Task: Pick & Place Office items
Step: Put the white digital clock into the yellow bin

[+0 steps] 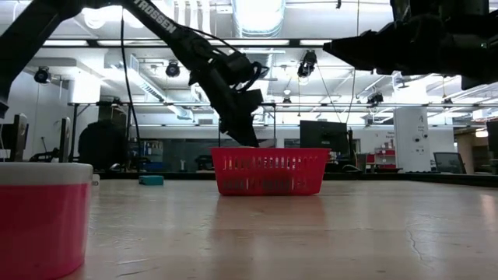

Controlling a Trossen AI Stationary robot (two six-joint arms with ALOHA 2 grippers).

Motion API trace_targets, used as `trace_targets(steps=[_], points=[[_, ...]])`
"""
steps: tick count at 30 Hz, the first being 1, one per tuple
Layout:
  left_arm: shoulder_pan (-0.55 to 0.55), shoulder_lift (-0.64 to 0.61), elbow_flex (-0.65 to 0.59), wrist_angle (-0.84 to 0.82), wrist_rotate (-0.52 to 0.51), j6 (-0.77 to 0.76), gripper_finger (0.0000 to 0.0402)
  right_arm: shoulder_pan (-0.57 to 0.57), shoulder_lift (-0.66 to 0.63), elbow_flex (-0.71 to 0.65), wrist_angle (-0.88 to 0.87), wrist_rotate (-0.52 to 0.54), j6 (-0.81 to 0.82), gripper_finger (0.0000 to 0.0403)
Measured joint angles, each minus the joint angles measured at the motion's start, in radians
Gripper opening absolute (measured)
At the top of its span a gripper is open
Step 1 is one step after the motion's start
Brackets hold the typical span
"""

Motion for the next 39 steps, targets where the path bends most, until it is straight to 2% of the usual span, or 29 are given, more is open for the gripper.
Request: trace_targets(steps=[5,15,19,29,39], points=[[0.007,0.021,0.054,-0.084,-0.007,0.022,0.0146,0.000,-0.006,0.000,-0.005,0.000,0.002,0.0233],[0.052,0.023,0.057,-0.110,-0.022,0.047,0.0146,0.000,-0.007,0.000,-0.004,0.000,0.009,0.0233],[0.064,0.023,0.057,-0.109,0.026,0.052,0.0146,0.000,-0.007,0.000,-0.004,0.000,0.009,0.0233],[0.078,0.023,0.013,-0.102,0.035,0.045,0.0146,0.000,-0.026,0.000,-0.007,0.000,0.010,0.0233],[0.085,0.020,-0.023,-0.099,0.000,0.043,0.0146,0.000,-0.041,0.000,-0.005,0.000,0.010,0.0233]])
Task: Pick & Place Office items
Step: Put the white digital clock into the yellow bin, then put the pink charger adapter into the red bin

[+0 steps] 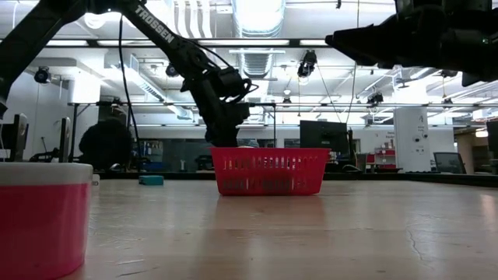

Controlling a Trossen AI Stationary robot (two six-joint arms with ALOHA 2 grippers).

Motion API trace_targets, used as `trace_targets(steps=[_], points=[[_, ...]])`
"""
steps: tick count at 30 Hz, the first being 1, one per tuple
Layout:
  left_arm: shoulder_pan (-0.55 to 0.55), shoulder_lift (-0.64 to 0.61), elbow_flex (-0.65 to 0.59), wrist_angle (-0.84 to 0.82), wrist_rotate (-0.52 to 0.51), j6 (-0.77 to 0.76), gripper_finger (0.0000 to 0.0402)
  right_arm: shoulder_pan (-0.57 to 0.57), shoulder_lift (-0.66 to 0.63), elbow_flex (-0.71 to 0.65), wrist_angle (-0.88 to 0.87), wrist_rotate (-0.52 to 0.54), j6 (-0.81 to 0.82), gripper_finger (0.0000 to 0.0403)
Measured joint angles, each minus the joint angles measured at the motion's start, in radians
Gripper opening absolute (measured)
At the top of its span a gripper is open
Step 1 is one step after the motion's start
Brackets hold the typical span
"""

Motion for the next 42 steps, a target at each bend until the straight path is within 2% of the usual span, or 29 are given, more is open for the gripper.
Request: trace_targets(steps=[12,13,17,20,29,42], points=[[0.000,0.000,-0.001,-0.003,0.004,-0.009,0.0146,0.000,-0.003,0.000,-0.001,0.000,0.000,0.0233],[0.000,0.000,-0.001,-0.003,0.004,-0.011,0.0153,0.000,-0.003,0.000,-0.001,0.000,0.000,0.0233],[0.000,0.002,-0.003,-0.004,0.004,-0.015,0.0223,0.000,-0.003,0.000,-0.002,0.000,0.000,0.0233],[0.000,0.002,-0.003,-0.004,0.004,-0.009,0.0247,0.000,-0.003,0.000,-0.007,0.000,0.000,0.0233],[-0.009,0.000,0.016,-0.003,0.003,0.013,0.0248,0.000,-0.003,0.000,-0.018,0.002,0.000,0.0233],[-0.017,-0.067,0.035,0.051,-0.023,0.049,0.0248,-0.001,-0.003,0.000,-0.025,0.002,0.002,0.0233]])
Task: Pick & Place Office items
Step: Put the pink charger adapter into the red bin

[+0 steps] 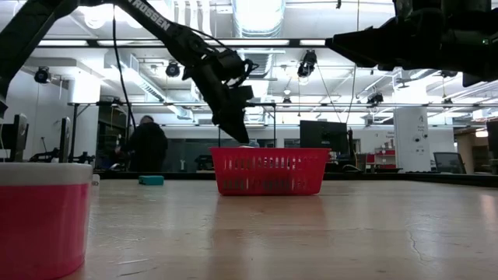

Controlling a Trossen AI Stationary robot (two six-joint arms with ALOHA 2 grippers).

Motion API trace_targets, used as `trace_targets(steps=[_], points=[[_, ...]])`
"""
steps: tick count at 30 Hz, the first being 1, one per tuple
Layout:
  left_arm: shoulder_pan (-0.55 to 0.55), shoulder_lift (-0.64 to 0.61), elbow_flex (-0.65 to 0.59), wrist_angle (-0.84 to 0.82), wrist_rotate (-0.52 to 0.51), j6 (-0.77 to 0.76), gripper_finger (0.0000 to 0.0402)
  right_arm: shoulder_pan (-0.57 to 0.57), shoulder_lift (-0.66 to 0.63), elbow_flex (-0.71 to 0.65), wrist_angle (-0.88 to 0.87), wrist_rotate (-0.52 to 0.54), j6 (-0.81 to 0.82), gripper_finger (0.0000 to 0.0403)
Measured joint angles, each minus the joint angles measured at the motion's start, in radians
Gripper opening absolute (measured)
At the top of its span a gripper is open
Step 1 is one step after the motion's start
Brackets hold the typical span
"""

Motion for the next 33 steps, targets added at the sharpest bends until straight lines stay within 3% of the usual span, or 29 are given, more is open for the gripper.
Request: trace_targets(steps=[6,13,25,33], points=[[-0.046,-0.063,-0.004,0.031,0.000,0.049,0.0247,0.000,0.000,0.000,-0.009,0.000,0.006,0.0233],[-0.122,-0.221,-0.063,0.114,0.033,0.078,0.0247,0.000,0.000,0.000,-0.022,-0.001,0.017,0.0233],[-0.208,-0.674,-0.567,0.469,0.064,-0.026,0.0247,0.001,0.000,0.015,-0.072,-0.003,0.044,0.0233],[-0.277,-0.925,-0.821,0.581,0.014,-0.110,0.0247,0.001,0.013,0.138,-0.278,-0.002,0.063,0.0233]])
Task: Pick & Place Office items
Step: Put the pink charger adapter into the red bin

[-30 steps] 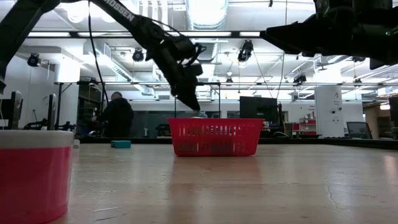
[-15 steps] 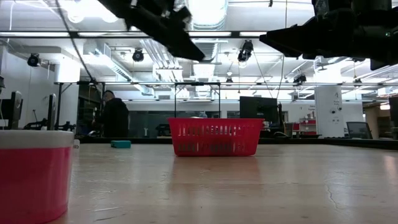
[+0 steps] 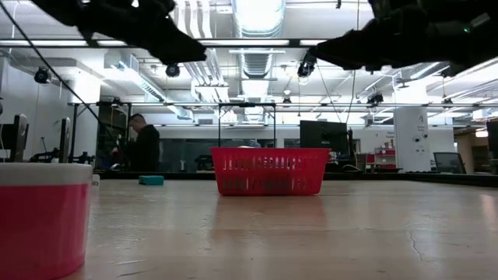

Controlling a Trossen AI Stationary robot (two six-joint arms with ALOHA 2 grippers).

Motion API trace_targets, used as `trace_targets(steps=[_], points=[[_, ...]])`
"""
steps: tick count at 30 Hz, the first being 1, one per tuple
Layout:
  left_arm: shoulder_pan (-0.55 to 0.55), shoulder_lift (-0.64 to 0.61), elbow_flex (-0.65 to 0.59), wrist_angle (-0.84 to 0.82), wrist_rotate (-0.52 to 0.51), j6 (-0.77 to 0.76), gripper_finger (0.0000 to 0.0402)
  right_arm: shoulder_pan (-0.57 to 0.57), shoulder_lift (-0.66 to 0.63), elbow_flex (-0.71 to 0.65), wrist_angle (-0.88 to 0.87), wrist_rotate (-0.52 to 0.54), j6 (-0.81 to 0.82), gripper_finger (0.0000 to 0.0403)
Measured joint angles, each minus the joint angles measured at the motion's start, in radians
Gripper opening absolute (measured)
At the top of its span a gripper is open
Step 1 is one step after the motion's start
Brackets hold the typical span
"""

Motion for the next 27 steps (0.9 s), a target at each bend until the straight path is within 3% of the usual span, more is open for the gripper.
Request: trace_targets(steps=[10,15,18,27], points=[[-0.037,-0.094,-0.165,0.089,-0.039,-0.029,0.0247,0.002,0.157,0.157,-0.174,-0.071,0.075,0.0233],[-0.037,-0.099,-0.190,0.126,-0.040,-0.017,0.0247,0.021,0.255,0.235,-0.207,-0.211,0.142,0.0233],[-0.037,-0.096,-0.196,0.133,-0.040,-0.012,0.0247,0.052,0.302,0.284,-0.262,-0.269,0.187,0.0233],[-0.037,-0.085,-0.198,0.152,-0.041,0.012,0.0247,0.196,0.419,0.426,-0.395,-0.305,0.265,0.0233]])
